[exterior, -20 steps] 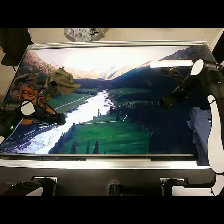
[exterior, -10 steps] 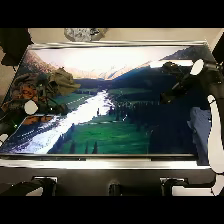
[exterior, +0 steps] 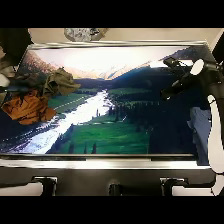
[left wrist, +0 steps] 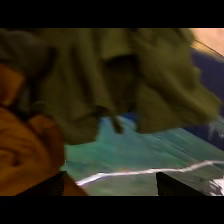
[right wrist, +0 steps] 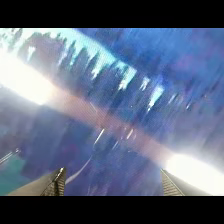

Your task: Fold the shirts.

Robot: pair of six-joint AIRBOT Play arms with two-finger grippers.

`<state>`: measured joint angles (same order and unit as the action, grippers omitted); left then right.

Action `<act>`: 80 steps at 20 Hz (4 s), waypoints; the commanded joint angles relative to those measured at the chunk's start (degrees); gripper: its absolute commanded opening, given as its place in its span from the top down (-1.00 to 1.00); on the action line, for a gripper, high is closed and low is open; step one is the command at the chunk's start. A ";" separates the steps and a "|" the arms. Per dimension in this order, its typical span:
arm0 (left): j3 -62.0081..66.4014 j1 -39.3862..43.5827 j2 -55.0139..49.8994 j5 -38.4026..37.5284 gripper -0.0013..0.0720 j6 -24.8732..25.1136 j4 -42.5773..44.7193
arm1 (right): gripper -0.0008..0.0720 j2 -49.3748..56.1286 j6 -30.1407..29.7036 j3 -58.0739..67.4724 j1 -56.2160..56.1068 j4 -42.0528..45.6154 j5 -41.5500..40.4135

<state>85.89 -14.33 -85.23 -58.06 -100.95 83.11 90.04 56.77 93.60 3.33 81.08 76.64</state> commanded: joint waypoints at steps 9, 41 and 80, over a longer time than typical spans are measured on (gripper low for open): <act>0.81 -24.68 -11.30 -10.62 -1.00 -2.32 -11.30 | -0.88 0.33 0.02 -0.04 0.00 -1.14 -0.52; -17.90 37.55 21.29 -8.15 0.87 18.71 -25.62 | -0.88 -23.41 -0.63 0.00 0.00 6.84 15.19; -58.86 46.25 18.95 13.75 0.86 10.38 -39.56 | -0.95 -4.37 -6.99 -32.02 -0.09 -29.33 3.63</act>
<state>27.11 31.14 -65.21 -47.68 -89.25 43.86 84.95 49.91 61.80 3.31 54.87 81.67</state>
